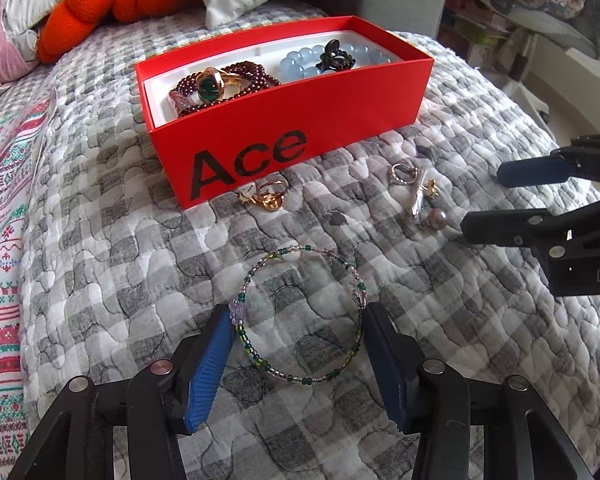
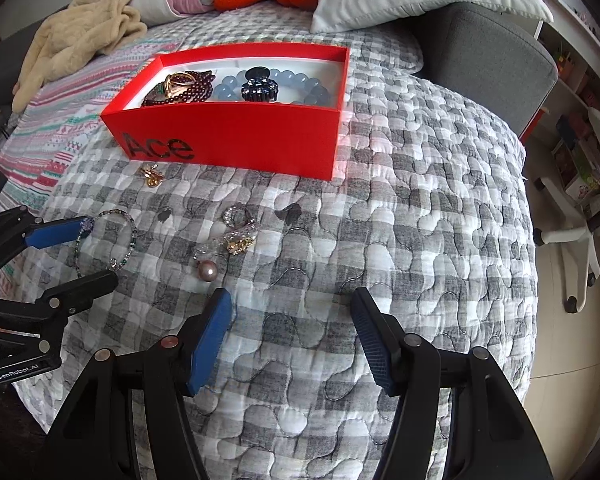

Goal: Organize jewelry
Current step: 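Grasp a small gold earring with the right tool while the left tool lowers around the green beaded bracelet, then place the green beaded bracelet in the red box with the left tool while the right tool places the earring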

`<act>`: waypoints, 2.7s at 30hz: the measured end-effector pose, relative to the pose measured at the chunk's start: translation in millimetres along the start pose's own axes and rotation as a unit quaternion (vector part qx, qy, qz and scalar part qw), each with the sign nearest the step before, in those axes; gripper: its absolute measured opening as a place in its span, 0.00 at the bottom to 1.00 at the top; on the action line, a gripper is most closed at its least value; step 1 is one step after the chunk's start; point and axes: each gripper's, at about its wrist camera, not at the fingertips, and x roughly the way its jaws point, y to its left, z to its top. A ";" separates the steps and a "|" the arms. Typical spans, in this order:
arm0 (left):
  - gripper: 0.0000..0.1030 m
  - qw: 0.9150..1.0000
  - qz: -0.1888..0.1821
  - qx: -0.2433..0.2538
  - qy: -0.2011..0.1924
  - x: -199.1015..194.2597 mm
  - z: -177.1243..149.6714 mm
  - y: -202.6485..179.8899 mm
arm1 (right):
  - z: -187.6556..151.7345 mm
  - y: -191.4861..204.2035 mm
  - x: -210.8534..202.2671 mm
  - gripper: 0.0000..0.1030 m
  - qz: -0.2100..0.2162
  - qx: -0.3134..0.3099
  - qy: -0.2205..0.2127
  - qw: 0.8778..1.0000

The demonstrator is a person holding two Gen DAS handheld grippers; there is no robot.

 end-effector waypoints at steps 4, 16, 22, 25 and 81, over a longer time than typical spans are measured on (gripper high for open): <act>0.54 1.000 0.010 -0.013 0.000 -3.0 -0.2 8.0 | 1.4 13.0 2.0 0.63 0.012 -0.011 0.003 1.000; 0.54 0.999 0.021 -0.040 -0.005 -7.7 -0.6 23.6 | 12.0 -0.1 -0.2 0.39 0.053 0.034 -0.010 0.998; 0.54 0.998 0.019 -0.057 -0.003 -8.4 0.1 31.1 | 13.0 9.0 8.2 0.38 0.058 0.016 -0.001 0.998; 0.54 0.998 0.019 -0.058 -0.004 -9.6 -1.0 32.5 | 14.3 20.3 10.6 0.31 0.028 -0.016 -0.008 0.999; 0.55 0.983 0.029 -0.132 -0.124 1.2 87.7 47.0 | 75.8 -15.1 -26.9 0.08 0.109 0.086 -0.147 0.979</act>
